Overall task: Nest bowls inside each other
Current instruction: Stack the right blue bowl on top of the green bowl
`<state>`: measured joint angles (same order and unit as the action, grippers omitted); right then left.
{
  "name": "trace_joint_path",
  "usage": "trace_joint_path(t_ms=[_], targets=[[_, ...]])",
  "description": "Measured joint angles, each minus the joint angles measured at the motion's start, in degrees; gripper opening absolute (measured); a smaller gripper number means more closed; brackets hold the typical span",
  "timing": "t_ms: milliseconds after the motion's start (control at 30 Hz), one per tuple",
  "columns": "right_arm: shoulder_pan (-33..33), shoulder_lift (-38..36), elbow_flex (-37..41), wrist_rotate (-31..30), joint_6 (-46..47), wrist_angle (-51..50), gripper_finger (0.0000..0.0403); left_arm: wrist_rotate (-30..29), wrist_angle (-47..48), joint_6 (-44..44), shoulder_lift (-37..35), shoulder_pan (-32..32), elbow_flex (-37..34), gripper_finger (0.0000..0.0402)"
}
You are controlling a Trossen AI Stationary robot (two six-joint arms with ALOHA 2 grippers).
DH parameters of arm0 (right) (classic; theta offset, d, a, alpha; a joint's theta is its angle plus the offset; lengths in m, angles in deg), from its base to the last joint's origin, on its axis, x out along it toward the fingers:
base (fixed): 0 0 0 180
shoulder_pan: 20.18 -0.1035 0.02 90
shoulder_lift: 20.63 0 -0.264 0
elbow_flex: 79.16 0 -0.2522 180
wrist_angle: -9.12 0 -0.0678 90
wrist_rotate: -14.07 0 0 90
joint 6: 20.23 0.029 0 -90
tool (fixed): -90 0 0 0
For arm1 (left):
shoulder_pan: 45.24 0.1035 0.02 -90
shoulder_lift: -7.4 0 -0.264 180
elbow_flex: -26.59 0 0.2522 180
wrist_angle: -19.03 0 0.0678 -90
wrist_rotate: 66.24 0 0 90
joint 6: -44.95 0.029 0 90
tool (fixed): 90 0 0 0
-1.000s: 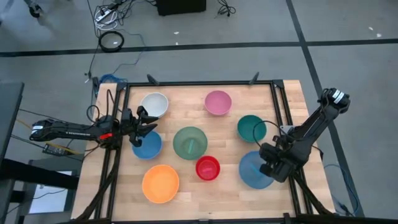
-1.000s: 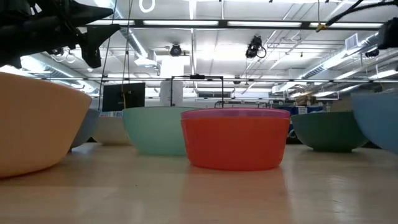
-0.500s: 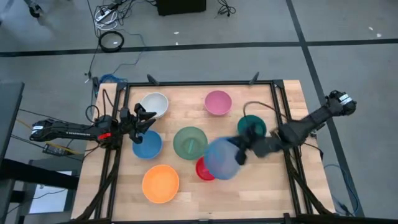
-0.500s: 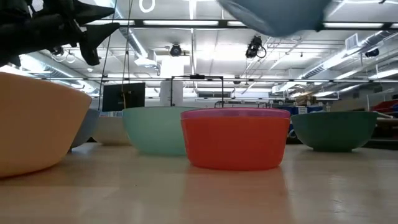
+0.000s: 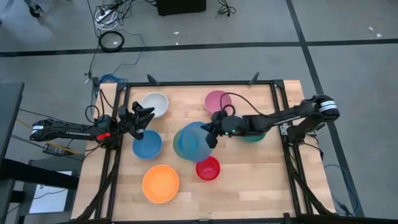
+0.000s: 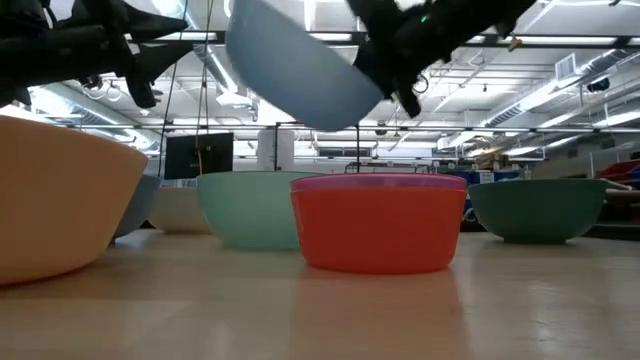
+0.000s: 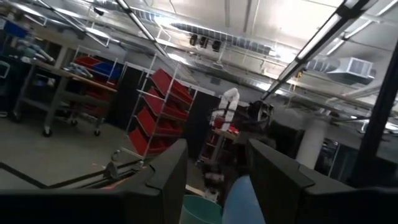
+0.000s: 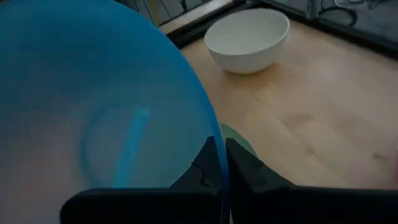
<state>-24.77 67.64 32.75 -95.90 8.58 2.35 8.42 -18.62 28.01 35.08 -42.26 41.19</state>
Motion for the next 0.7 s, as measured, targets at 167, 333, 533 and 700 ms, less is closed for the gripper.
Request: trace_joint_path(t_ms=[167, 333, 533, 700], targets=[[2.4, 4.4, 0.0, 2.2, 2.5, 3.3, 0.0, 0.0, 0.0, -0.2, 0.0, 0.0, 0.0, 0.0172], [3.9, 6.5, 0.0, 2.9, 3.2, 3.8, 0.0, 0.0, 0.0, 0.0, 0.0, 0.0, 0.0, 0.0172], [5.3, 7.5, 0.0, 6.1, 2.6, 4.1, 0.001, 0.0, 0.1, 0.1, 0.0, 0.0, 0.0, 0.0172], [5.7, 8.9, -0.1, 7.6, 1.1, 4.5, 0.0038, 0.0, 0.0, 0.1, 0.0, 0.0, 0.0, 0.0172]])
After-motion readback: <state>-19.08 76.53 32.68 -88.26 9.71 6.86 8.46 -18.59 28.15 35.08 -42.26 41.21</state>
